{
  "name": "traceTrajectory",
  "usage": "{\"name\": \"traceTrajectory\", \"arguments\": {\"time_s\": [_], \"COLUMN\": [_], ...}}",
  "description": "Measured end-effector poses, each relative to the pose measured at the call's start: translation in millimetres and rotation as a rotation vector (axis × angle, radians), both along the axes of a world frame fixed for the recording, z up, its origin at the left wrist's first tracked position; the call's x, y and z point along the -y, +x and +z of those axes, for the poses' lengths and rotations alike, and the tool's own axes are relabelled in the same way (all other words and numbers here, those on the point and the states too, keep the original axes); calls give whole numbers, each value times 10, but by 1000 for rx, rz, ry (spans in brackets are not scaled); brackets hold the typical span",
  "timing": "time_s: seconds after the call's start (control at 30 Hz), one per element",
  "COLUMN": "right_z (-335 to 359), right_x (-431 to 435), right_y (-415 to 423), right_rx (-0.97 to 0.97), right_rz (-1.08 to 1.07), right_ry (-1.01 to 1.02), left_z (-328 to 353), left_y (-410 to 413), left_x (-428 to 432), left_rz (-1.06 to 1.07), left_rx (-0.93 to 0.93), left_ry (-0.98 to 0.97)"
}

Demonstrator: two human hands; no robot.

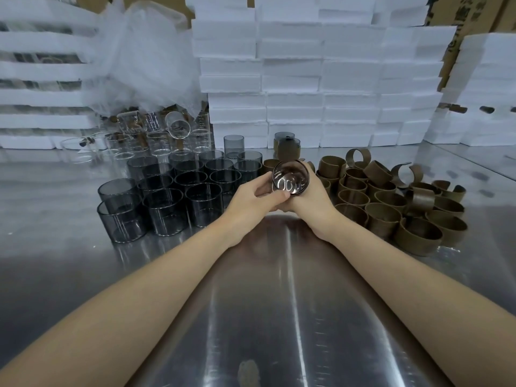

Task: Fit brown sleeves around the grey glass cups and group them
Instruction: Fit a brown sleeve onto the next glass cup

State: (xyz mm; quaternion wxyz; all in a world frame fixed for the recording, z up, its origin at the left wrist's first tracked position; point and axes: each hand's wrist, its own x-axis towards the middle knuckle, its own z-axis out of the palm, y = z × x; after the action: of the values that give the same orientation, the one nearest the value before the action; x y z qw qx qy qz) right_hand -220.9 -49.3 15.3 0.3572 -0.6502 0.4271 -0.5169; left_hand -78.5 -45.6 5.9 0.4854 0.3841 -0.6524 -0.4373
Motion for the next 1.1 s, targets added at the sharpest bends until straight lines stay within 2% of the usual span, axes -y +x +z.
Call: {"name": "traceTrajectory", "arguments": {"time_s": [0.17, 0.33, 0.53, 0.63, 0.77, 0.9, 0.97, 1.1], "right_z": [1, -7, -65, -82, -14, 23, 5, 5], "right_x": [-2, -8, 34, 26, -20, -63, -91, -80], "right_y": [-7, 16, 12, 49, 68, 114, 161, 147], "right_rx": [69, -22, -186, -184, 78, 617, 817, 867], "right_rz": [50, -1, -46, 6, 57, 218, 329, 430], "right_ry": [6, -142, -370, -304, -58, 396, 565, 646], "left_z": [21, 40, 75, 85, 107, 51, 37, 66], "left_y": [-5, -12, -7, -18, -19, -41, -39, -45], "left_x": [-9, -6, -30, -46, -59, -115, -126, -147], "left_rz": [15, 43, 0, 40, 9, -64, -27, 40], "left_rx": [-51, -182, -122, -120, -36, 12, 80, 43], "left_ry": [30, 133, 103, 109, 40, -38, -112, -190]}}
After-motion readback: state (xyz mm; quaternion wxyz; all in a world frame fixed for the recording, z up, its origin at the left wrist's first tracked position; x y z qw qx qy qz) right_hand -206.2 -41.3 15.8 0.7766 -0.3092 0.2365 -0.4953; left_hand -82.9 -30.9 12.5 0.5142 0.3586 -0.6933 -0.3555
